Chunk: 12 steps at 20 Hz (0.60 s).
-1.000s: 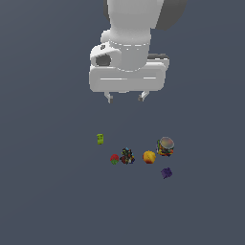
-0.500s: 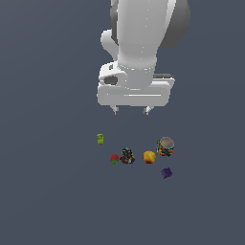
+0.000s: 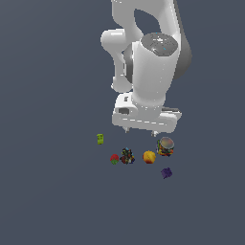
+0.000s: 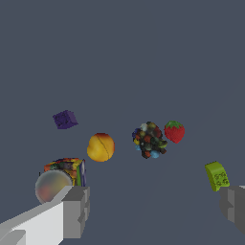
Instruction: Pick up a designated object from a clutter of objects.
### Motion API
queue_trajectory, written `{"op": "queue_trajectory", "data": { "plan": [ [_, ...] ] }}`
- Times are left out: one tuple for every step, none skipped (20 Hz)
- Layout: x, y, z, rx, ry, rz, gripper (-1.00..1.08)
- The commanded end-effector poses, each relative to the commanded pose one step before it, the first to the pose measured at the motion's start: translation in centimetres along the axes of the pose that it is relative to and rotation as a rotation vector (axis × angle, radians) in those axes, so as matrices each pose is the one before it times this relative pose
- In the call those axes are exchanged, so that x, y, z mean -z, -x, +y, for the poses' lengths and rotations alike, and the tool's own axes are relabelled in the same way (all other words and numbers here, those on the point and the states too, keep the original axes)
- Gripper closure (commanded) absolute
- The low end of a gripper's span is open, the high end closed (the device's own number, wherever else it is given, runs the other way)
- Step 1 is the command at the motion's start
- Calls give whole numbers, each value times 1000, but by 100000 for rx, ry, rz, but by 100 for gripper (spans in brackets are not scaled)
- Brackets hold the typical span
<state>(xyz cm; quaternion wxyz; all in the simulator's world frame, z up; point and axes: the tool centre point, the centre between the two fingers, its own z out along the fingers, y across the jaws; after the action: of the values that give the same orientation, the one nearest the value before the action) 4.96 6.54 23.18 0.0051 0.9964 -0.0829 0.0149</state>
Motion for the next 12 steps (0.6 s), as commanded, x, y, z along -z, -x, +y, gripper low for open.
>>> {"op": "queue_trajectory", "data": {
  "plan": [
    [-2327,-214,-1144,-4916,-177,-459,-92],
    [-931,-29,-444,-1925,-52,-198,-92],
    [-937,-4,-440,-1928,-45,-199,-92],
    [-942,22,-434,-1929,-38,-200,-92],
    [-937,46,-422,-1912,-30,-199,-92],
    [-897,67,-395,-1822,-22,-190,-92],
    [-852,84,-366,-1725,-15,-180,-92],
    [-807,97,-338,-1628,-9,-169,-92],
    [-760,106,-310,-1531,-4,-159,-92],
    [-714,113,-283,-1434,0,-149,-92],
    [-666,117,-258,-1335,4,-138,-92],
    [-618,118,-233,-1236,6,-127,-92]
  ]
}}
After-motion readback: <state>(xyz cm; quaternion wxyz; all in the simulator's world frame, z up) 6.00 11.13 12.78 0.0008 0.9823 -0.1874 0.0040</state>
